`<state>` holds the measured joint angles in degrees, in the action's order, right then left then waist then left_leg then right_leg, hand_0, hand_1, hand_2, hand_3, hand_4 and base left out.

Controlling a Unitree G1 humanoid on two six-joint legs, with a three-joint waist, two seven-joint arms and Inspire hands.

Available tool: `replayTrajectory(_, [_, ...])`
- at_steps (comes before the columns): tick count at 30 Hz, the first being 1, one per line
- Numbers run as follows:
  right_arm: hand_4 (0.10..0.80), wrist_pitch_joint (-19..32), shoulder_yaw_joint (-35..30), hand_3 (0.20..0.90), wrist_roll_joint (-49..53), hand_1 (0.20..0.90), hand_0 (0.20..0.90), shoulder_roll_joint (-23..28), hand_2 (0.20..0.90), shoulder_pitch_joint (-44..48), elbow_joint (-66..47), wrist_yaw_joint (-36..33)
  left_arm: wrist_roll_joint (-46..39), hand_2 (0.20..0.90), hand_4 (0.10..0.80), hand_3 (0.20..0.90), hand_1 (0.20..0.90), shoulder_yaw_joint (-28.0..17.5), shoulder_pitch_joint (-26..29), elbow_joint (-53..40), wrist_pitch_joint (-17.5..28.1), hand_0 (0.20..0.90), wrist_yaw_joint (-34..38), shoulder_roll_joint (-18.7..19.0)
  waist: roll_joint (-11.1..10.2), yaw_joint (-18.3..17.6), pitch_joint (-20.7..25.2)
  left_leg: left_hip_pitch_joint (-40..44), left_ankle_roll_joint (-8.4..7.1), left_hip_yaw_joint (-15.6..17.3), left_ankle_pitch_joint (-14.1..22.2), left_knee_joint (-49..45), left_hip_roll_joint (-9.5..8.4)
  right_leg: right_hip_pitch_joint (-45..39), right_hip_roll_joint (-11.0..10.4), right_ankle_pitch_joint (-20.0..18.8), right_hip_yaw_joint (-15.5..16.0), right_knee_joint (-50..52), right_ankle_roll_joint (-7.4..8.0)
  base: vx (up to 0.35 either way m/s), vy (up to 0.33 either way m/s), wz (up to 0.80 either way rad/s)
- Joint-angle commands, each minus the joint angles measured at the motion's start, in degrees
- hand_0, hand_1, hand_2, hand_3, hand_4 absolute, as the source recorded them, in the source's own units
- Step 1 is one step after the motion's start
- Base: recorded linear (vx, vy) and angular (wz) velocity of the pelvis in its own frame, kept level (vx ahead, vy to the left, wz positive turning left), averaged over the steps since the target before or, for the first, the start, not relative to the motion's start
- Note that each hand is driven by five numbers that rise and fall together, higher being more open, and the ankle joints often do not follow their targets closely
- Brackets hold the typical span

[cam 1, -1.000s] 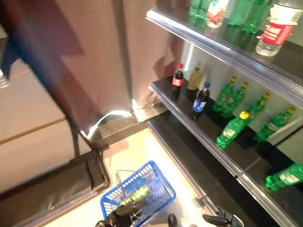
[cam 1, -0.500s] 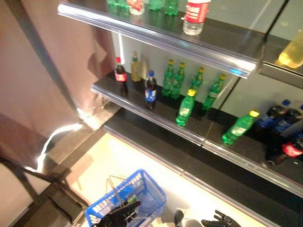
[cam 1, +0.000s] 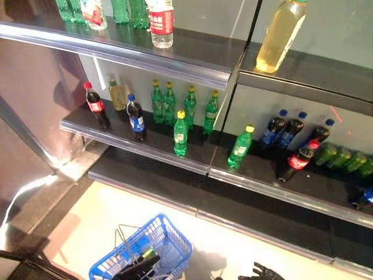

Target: Pick up the drink and place into the basket.

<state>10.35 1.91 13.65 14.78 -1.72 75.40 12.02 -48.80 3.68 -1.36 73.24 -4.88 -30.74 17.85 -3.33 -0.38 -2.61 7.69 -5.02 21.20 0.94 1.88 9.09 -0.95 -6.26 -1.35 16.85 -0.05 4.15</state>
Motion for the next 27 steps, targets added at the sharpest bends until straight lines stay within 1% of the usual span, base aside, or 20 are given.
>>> replayTrajectory(1, [0.800, 0.1, 0.5, 0.900, 0.1, 0.900, 0.900, 2.7, 0.900, 4.6, 1.0, -0.9, -4.6, 0.300, 0.100, 0.200, 0.300, -2.6, 6.1, -5.4, 2.9, 0.300, -6.7, -3.3, 0.2, 0.0, -2.6, -9.0, -0.81, -4.3, -7.1, -9.8, 1.01, -4.0, 0.4, -1.3, -1.1, -1.8, -0.52, 0.034, -0.148, 0.07])
replayTrajectory(2, [0.800, -0.2, 0.5, 0.900, 0.1, 0.900, 0.900, 3.0, 0.900, 4.5, 0.9, -1.2, -4.2, 0.300, 0.100, 0.200, 0.300, -2.6, 6.0, -5.8, 2.5, 0.300, -6.4, -3.5, 0.1, 0.5, -2.9, -10.1, -1.00, -5.1, -7.5, -10.6, 0.86, -4.8, 0.4, -1.2, -0.9, -2.1, -0.69, 0.076, -0.059, 0.04])
replayTrajectory(3, [0.800, -0.1, 0.3, 0.900, 0.0, 0.900, 0.900, 3.3, 0.900, 4.6, 1.1, -1.2, -4.1, 0.300, 0.100, 0.200, 0.300, -2.5, 5.8, -5.7, 2.6, 0.300, -6.6, -3.9, 0.3, 1.0, -3.2, -10.3, -1.10, -5.4, -7.6, -8.9, 0.33, -5.4, 0.2, -1.1, -0.4, -2.2, -0.47, 0.135, 0.033, 0.00])
replayTrajectory(4, [0.800, 0.3, 0.1, 0.900, 0.0, 0.900, 0.900, 3.7, 0.900, 4.8, 1.4, -1.0, -4.1, 0.300, 0.100, 0.200, 0.300, -2.6, 5.5, -5.7, 2.6, 0.300, -6.8, -4.1, 0.9, 1.3, -3.4, -9.8, -1.40, -5.3, -8.1, -4.7, -0.07, -6.0, 0.3, -0.8, -0.3, -2.4, -0.18, 0.153, 0.080, -0.05])
replayTrajectory(5, [0.800, 0.4, 0.1, 0.900, 0.1, 0.900, 0.900, 4.0, 0.900, 4.9, 1.5, -1.0, -4.1, 0.300, 0.100, 0.200, 0.300, -2.8, 5.4, -5.6, 2.5, 0.300, -7.0, -4.1, 1.2, 1.5, -3.4, -9.5, -1.65, -5.1, -8.9, -1.9, -0.09, -6.3, 0.3, -0.7, -0.1, -2.5, -0.03, 0.168, 0.118, -0.06])
replayTrajectory(7, [0.800, 0.6, -0.2, 0.900, 0.4, 0.900, 0.900, 4.6, 0.900, 5.2, 1.9, -1.8, -3.5, 0.300, 0.100, 0.200, 0.300, -3.5, 5.6, -4.8, 2.0, 0.300, -7.5, -4.2, 2.3, 1.5, -3.3, -10.1, -2.21, -5.3, -10.8, 2.2, -0.02, -6.8, 0.7, 0.3, 0.0, -2.5, -0.19, 0.192, 0.152, -0.06])
replayTrajectory(9, [0.800, 0.5, -0.7, 0.900, 0.3, 0.900, 0.900, 5.1, 0.900, 5.4, 2.2, -2.2, -3.4, 0.300, 0.100, 0.200, 0.300, -3.1, 6.0, -3.8, 2.0, 0.300, -7.9, -4.4, 2.8, 1.5, -2.7, -10.4, -1.93, -6.4, -10.2, 2.9, -0.84, -7.4, 0.5, 1.6, 0.1, -2.0, -0.17, 0.215, 0.236, -0.03])
replayTrajectory(11, [0.800, 0.5, -0.8, 0.900, 0.2, 0.900, 0.900, 5.2, 0.900, 5.5, 2.2, -2.3, -3.7, 0.300, 0.100, 0.200, 0.300, -3.0, 6.2, -3.5, 1.8, 0.300, -8.1, -4.6, 3.1, 1.4, -2.3, -10.0, -1.71, -6.4, -9.7, 3.1, -1.24, -7.3, 0.2, 2.1, 0.4, -1.3, -0.03, 0.157, 0.203, -0.17])
replayTrajectory(12, [0.800, 0.3, -1.2, 0.900, 0.5, 0.900, 0.900, 5.2, 0.900, 5.3, 2.2, -2.7, -3.7, 0.300, 0.100, 0.200, 0.300, -3.1, 6.3, -3.2, 1.7, 0.300, -7.9, -4.6, 3.3, 1.0, -2.0, -9.1, -1.19, -6.3, -8.8, 3.1, -1.94, -7.5, -0.2, 2.8, 0.4, -0.2, 0.17, 0.207, 0.242, -0.30])
replayTrajectory(13, [0.800, 0.3, -1.9, 0.900, 0.5, 0.900, 0.900, 5.0, 0.900, 4.9, 2.2, -2.6, -3.8, 0.300, 0.100, 0.200, 0.300, -3.1, 6.5, -3.0, 1.6, 0.300, -7.7, -4.5, 3.2, 1.0, -1.5, -8.7, -0.83, -7.1, -8.3, 3.1, -2.65, -7.8, -0.7, 3.0, 0.4, 0.5, 0.67, 0.268, 0.305, -0.19])
replayTrajectory(14, [0.800, 0.7, -2.2, 0.900, -0.7, 0.900, 0.900, 4.7, 0.900, 4.4, 2.1, -2.0, -3.7, 0.300, 0.100, 0.200, 0.300, -3.2, 6.6, -2.8, 1.4, 0.300, -8.3, -4.3, 3.0, 1.0, -1.3, -8.3, 0.01, -7.6, -7.5, 3.1, -3.63, -7.9, -1.3, 3.5, 0.1, 1.9, 1.06, 0.171, 0.190, -0.05])
replayTrajectory(15, [0.800, 0.8, -2.2, 0.900, -0.8, 0.900, 0.900, 4.7, 0.900, 4.3, 2.1, -1.9, -3.6, 0.300, 0.100, 0.200, 0.300, -3.2, 6.6, -2.7, 1.4, 0.300, -8.5, -4.2, 3.1, 1.0, -1.1, -8.4, 0.17, -7.7, -7.4, 3.1, -3.73, -7.6, -1.3, 3.2, 0.1, 2.2, 1.16, 0.238, 0.272, 0.06])
replayTrajectory(16, [0.800, 1.3, -2.1, 0.900, -0.9, 0.900, 0.900, 4.0, 0.900, 3.4, 2.0, -2.2, -3.6, 0.300, 0.100, 0.200, 0.300, -2.7, 6.6, -2.2, 1.3, 0.300, -8.9, -3.5, 2.7, 0.5, -1.1, -7.0, 1.42, -8.3, -6.2, 3.1, -5.14, -6.2, -2.6, 2.1, -0.4, 6.1, 2.37, 0.183, 0.215, 0.03])
replayTrajectory(17, [0.800, 1.3, -2.2, 0.900, -0.3, 0.900, 0.900, 3.9, 0.900, 3.2, 1.9, -2.1, -3.9, 0.300, 0.100, 0.200, 0.300, -2.5, 6.8, -2.2, 1.2, 0.300, -8.7, -3.2, 2.7, 0.3, -1.1, -6.8, 1.96, -8.6, -5.8, 3.1, -5.66, -5.1, -3.0, 0.9, -0.7, 7.8, 2.81, 0.236, 0.258, 0.01])
replayTrajectory(20, [0.800, 1.4, -2.5, 0.900, 0.4, 0.900, 0.900, 3.4, 0.900, 2.5, 1.5, -1.8, -3.6, 0.300, 0.100, 0.200, 0.300, -1.3, 7.5, -2.1, 1.1, 0.300, -8.0, -2.7, 2.5, -0.2, -1.2, -6.2, 3.81, -9.9, -4.6, 3.1, -7.19, -2.8, -3.3, 0.1, -1.8, 13.8, 3.28, 0.130, 0.152, 0.00])
replayTrajectory(22, [0.800, 1.4, -2.6, 0.900, 0.6, 0.900, 0.900, 3.1, 0.900, 2.4, 1.1, -1.7, -3.5, 0.300, 0.100, 0.200, 0.300, -1.1, 7.7, -2.1, 1.1, 0.300, -7.7, -2.6, 2.5, -0.5, -1.5, -5.8, 4.58, -10.5, -4.1, 3.1, -8.04, -0.6, -3.6, -1.7, -2.6, 18.2, 3.63, 0.076, 0.160, 0.04])
replayTrajectory(23, [0.800, 1.7, -2.8, 0.900, 0.7, 0.900, 0.900, 2.8, 0.900, 2.1, 0.8, -1.6, -3.1, 0.300, 0.100, 0.200, 0.300, -1.2, 7.8, -2.0, 0.9, 0.300, -7.7, -2.4, 2.8, -0.9, -2.0, -5.3, 5.29, -11.0, -3.6, 3.1, -8.63, 2.8, -4.3, -3.9, -3.7, 24.3, 3.90, 0.071, 0.178, 0.02])
replayTrajectory(25, [0.800, 1.7, -2.9, 0.900, 0.6, 0.900, 0.900, 2.7, 0.900, 1.9, 0.7, -1.3, -2.8, 0.300, 0.100, 0.200, 0.300, -1.0, 7.8, -2.1, 0.7, 0.300, -7.4, -2.3, 3.1, -1.3, -2.4, -4.8, 5.67, -11.6, -3.3, 3.1, -8.79, 6.1, -4.5, -5.0, -5.0, 28.3, 3.70, 0.063, 0.115, 0.04])
replayTrajectory(27, [0.800, 1.9, -2.9, 0.900, 0.7, 0.900, 0.900, 2.7, 0.900, 2.1, 1.2, -0.8, -3.1, 0.300, 0.100, 0.200, 0.300, -1.0, 8.0, -2.1, 0.7, 0.300, -6.7, -2.1, 3.1, -1.3, -2.4, -4.6, 5.54, -11.7, -3.1, 3.1, -8.71, 6.6, -5.4, -5.4, -5.4, 26.5, 3.60, 0.042, -0.036, 0.08])
